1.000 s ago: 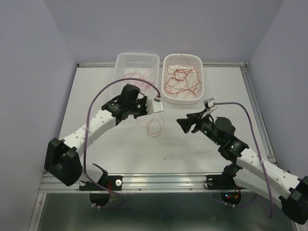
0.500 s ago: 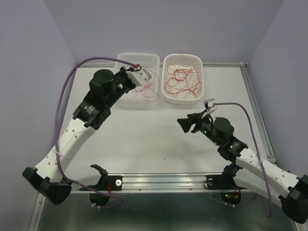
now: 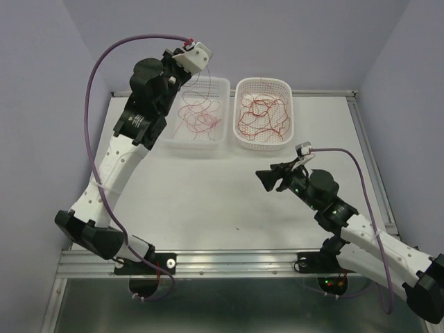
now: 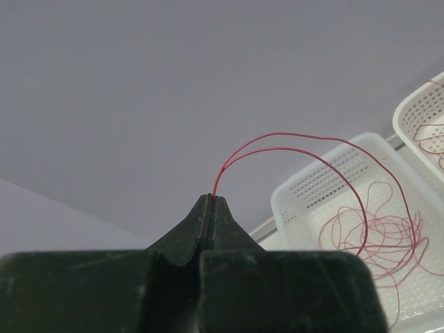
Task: Untangle the cables
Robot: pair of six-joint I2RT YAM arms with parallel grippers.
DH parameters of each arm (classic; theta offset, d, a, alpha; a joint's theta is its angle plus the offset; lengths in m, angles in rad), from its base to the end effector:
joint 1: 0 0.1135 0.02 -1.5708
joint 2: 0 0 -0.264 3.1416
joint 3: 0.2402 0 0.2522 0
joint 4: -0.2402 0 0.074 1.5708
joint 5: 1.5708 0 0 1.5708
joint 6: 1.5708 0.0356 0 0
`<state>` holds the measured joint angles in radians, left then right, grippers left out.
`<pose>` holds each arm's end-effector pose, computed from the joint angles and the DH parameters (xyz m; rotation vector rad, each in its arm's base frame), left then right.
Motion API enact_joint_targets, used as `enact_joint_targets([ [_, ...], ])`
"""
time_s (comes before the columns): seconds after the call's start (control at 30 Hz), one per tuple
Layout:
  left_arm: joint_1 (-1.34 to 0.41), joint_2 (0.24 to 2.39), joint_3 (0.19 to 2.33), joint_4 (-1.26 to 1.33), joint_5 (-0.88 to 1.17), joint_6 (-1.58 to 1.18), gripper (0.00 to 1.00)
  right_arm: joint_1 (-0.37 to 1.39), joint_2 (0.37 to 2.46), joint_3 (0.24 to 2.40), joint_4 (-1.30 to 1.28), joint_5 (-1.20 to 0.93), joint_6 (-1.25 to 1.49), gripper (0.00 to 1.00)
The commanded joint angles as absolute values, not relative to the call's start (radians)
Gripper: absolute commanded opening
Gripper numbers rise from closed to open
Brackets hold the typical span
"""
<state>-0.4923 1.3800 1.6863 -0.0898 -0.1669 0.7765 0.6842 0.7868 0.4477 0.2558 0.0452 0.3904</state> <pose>0.2601 -0.1328 0.5272 0.6914 1.1781 0.3518 0.1511 0.1212 0.2664 -0.2154 1.6994 0.7732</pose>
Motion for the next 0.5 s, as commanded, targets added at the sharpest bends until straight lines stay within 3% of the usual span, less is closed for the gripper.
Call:
enact_joint_targets([
  [0.0,-0.440,1.451,1.796,-0.040,-0.173,0.775,0.00,0.695,0.753,0.423,0.321,0.057,0.400,0.73],
  [0.47,-0.311,1.804,1.911,-0.026,-0.046,0.735,0.00,0.693,0.700,0.399,0.322,0.093,0.408,0.73],
])
